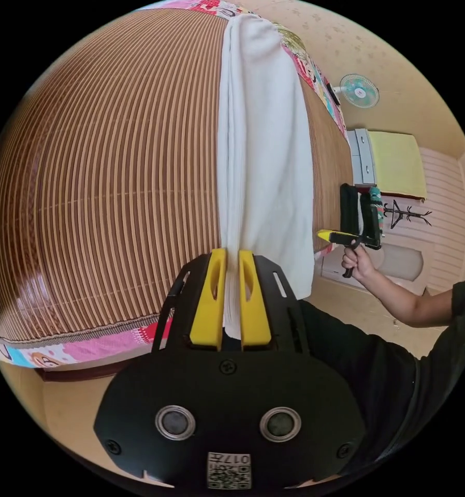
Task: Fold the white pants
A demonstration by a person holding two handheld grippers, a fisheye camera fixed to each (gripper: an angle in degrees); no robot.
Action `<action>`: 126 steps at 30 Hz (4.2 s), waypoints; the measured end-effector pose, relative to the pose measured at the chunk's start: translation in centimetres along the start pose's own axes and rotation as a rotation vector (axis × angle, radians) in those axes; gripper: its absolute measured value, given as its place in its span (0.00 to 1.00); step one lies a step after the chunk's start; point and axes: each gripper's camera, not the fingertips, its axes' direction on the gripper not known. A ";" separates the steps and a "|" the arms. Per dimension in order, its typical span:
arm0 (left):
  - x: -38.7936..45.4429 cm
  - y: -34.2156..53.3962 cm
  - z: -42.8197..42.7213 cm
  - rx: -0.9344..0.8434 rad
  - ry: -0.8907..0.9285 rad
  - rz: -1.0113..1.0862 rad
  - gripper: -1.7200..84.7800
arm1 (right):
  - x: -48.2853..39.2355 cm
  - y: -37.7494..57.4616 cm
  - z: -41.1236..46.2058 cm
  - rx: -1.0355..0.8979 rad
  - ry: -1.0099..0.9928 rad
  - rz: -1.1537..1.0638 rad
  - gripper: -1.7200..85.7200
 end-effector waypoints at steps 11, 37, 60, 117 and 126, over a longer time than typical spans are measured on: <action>-2.5 -12.0 -5.4 0.191 0.306 -0.020 0.23 | 7.0 -13.1 -4.8 0.213 -0.283 0.020 0.20; 23.2 9.4 -22.0 0.428 0.584 0.570 0.08 | -11.3 10.2 -20.9 0.440 -0.613 -0.611 0.04; 30.3 -4.0 -21.9 0.545 0.200 0.343 0.08 | -21.8 -2.2 -27.1 0.532 -0.045 -0.459 0.04; 45.7 -23.5 38.1 -0.009 0.517 0.246 0.17 | 2.5 12.1 -35.9 0.193 0.266 -0.043 0.16; 50.1 -25.7 52.3 -0.357 0.207 0.162 0.16 | -1.6 12.7 -32.2 0.519 0.828 0.307 0.04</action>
